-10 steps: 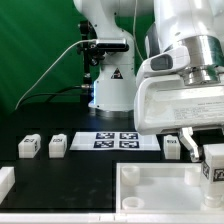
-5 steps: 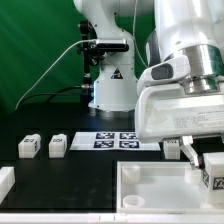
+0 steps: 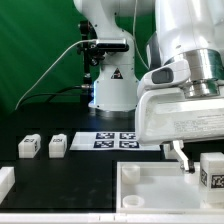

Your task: Assemble one leg

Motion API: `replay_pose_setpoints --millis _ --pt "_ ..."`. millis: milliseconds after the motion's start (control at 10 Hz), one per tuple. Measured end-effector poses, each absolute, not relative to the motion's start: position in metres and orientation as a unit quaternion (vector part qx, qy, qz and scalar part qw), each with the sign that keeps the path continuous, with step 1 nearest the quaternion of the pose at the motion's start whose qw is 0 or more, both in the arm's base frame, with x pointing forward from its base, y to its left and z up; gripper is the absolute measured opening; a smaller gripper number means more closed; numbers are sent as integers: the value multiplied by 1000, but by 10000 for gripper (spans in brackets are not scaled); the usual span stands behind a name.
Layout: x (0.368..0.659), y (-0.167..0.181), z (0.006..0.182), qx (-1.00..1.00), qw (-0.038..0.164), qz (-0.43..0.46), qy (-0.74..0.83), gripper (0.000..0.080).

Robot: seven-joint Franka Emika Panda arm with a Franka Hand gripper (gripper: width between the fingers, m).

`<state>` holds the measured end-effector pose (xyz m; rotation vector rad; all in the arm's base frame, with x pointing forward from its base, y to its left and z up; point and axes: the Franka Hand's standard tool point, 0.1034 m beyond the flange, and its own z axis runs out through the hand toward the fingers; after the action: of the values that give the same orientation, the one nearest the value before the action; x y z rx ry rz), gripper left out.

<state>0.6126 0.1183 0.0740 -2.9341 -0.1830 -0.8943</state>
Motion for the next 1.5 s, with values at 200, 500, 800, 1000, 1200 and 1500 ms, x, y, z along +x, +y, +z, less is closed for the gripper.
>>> replay_pose_setpoints --millis 200,500,800,1000,1200,1500 --pt "612 118 74 -954 34 -290 -60 643" --pt "612 118 73 -954 34 -290 -60 649" --pt "612 118 73 -955 34 -290 -60 649" --pt "614 113 77 -964 39 -261 -43 649" --pt "623 117 86 -973 53 -224 -19 649" --pt "625 123 86 -996 75 -50 4 649"
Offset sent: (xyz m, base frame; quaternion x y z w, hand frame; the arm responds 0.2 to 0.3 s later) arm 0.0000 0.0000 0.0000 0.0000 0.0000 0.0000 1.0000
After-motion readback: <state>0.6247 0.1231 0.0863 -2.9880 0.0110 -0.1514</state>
